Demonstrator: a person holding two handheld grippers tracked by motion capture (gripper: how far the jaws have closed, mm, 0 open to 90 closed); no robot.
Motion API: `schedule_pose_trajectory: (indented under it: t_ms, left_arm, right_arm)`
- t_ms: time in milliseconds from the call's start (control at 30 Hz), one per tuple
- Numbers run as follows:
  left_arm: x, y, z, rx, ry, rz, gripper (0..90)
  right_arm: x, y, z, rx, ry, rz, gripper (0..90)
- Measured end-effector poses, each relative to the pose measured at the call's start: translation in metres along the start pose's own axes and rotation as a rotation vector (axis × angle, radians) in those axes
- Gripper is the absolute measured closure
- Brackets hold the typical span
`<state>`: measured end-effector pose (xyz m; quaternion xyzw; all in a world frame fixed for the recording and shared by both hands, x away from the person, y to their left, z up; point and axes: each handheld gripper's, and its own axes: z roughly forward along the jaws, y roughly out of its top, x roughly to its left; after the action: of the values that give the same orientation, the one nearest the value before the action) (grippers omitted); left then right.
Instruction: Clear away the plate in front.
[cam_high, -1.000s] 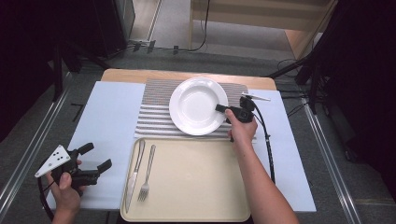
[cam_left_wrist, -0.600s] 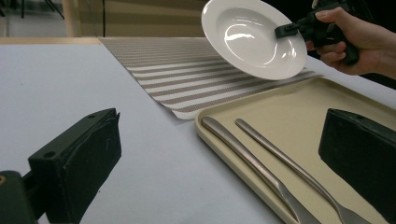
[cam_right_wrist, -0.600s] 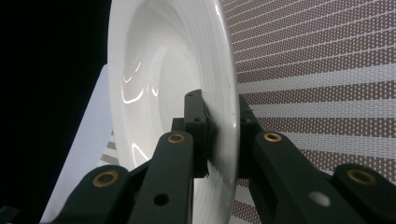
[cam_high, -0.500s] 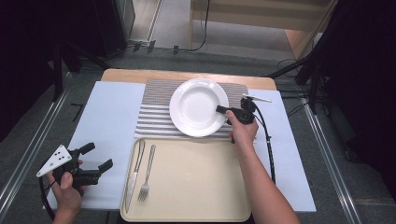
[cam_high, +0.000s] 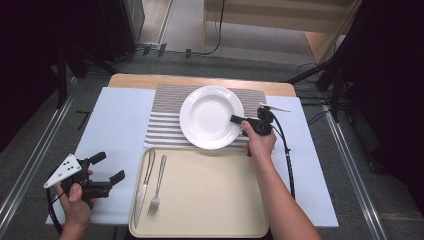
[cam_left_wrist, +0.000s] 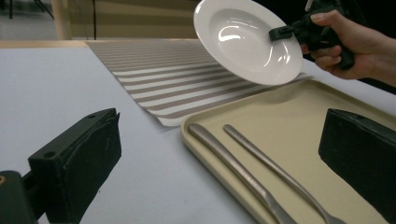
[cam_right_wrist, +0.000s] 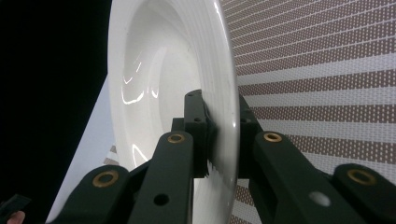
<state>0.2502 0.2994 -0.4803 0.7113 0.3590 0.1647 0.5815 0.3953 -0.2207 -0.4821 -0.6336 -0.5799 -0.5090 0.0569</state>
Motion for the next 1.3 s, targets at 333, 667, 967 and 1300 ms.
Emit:
schedule_pose_trajectory:
  t_ms: [333,667,967,1300]
  left_arm:
    - [-0.014,0.014,0.026,0.004,-0.044,-0.009,0.0]
    - [-0.026,0.029,0.066,0.025,-0.109,-0.035,0.0]
    - [-0.028,0.042,0.099,0.059,-0.144,-0.094,0.0]
    - [-0.033,0.054,0.133,0.126,-0.151,-0.161,5.0]
  right_arm:
    - [-0.005,-0.004,-0.011,-0.008,0.027,0.027,80.1]
    - [-0.002,-0.007,-0.023,-0.019,0.052,0.014,80.1]
    - [0.0,-0.012,-0.027,-0.015,0.075,0.005,80.1]
    - [0.004,-0.02,-0.031,-0.011,0.104,-0.003,80.1]
